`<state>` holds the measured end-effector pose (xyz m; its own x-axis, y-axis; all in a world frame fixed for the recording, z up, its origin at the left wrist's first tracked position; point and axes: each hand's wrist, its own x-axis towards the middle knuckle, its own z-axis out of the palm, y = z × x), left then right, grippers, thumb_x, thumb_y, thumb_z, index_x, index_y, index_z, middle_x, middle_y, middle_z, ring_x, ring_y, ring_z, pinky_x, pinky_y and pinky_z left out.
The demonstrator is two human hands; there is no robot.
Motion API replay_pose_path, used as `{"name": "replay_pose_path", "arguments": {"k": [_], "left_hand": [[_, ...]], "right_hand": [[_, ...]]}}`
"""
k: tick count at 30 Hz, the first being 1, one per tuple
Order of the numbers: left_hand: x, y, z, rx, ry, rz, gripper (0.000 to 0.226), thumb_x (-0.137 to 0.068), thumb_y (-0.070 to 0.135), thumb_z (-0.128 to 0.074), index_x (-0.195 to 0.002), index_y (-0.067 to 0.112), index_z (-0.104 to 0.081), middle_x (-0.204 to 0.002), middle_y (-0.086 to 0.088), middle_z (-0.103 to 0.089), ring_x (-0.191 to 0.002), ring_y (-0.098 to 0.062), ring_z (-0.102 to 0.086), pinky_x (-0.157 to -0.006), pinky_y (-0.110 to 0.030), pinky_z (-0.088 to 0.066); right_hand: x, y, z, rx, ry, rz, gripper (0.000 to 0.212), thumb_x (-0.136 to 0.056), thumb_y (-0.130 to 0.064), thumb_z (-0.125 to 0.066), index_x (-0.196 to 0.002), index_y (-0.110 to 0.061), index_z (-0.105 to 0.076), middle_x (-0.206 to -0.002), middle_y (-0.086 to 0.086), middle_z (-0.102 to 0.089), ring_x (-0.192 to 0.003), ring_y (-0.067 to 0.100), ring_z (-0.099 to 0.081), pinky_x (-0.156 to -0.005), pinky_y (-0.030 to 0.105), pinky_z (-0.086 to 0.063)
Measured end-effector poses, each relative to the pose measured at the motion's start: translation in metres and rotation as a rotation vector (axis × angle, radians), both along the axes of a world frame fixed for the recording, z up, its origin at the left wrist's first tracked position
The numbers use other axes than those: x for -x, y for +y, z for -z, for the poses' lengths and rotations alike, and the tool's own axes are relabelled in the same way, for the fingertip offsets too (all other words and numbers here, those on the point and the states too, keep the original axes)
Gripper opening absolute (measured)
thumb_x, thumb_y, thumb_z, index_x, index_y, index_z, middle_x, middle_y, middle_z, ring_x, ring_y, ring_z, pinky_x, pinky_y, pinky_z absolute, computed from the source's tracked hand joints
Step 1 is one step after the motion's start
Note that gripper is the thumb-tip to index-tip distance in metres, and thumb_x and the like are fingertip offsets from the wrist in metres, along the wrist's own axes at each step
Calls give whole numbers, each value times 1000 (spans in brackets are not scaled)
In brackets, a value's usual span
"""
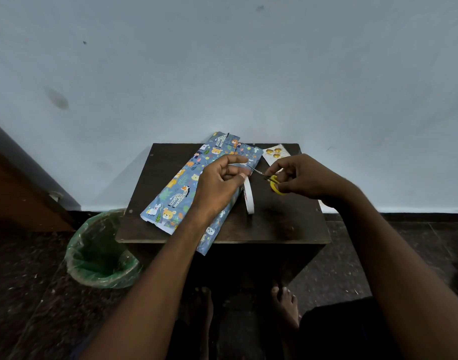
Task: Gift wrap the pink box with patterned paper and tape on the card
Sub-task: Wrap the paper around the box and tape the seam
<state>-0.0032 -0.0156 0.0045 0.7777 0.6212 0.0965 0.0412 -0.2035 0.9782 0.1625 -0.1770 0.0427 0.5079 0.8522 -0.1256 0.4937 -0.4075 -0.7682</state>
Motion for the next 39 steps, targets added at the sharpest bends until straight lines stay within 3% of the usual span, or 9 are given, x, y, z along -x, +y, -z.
{"name": "replay_pose_path", "arguments": {"k": [4,9,14,18,23,33,39], "left_hand": [[-2,0,0,-2,-18,23,33,-98,0,-69,-124,20,-74,-96,2,-82,-84,-4,-72,-68,-17,-50],[-3,-1,3,-16,-40,57,34,-97,-1,-70,-123,21,-74,-96,-1,-82,-84,-9,-72,-74,-21,-51],[-3,-1,2,-37,-53,77,34,-96,-1,-72,-123,20,-74,-96,-1,-82,-85,-13,-75,-77,-24,-55],[-4,-1,3,-53,-57,89,35,-95,0,-74,-124,19,-74,-97,0,-83,-93,-18,-78,-90,-34,-60],[-4,0,3,-54,-60,90,34,-96,1,-74,-124,20,-74,-97,-1,-82,-94,-19,-78,-90,-36,-61],[-4,-1,1,-23,-52,91,36,-97,2,-73,-126,23,-71,-98,0,-83,-89,-12,-76,-79,-24,-53],[-2,-1,-1,28,-62,85,49,-96,1,-73,-139,23,-64,-102,-3,-82,-89,-11,-74,-79,-23,-52]], "right_hand": [[-1,-1,-5,42,7,17,33,-78,-2,-83,-104,-22,-80,-83,8,-79,-77,20,-71,-92,51,-59],[1,0,-7,28,-15,28,32,-77,-11,-86,-103,-28,-81,-86,10,-79,-87,31,-73,-94,52,-58],[6,2,-13,3,-10,15,31,-77,-12,-86,-103,-29,-82,-84,9,-78,-75,13,-66,-88,43,-59],[8,3,-15,1,-46,19,32,-78,-11,-86,-104,-29,-83,-80,4,-77,-71,11,-63,-79,34,-54],[9,5,-16,-4,-123,25,31,-79,-10,-84,-104,-30,-83,-81,3,-78,-74,19,-67,-80,37,-58],[9,6,-14,-14,-294,25,29,-82,-11,-81,-105,-27,-83,-78,-10,-73,-69,8,-62,-59,10,-42],[4,3,-14,-27,-290,49,28,-80,-13,-82,-102,-30,-84,-78,1,-77,-68,10,-62,-56,9,-40]]}}
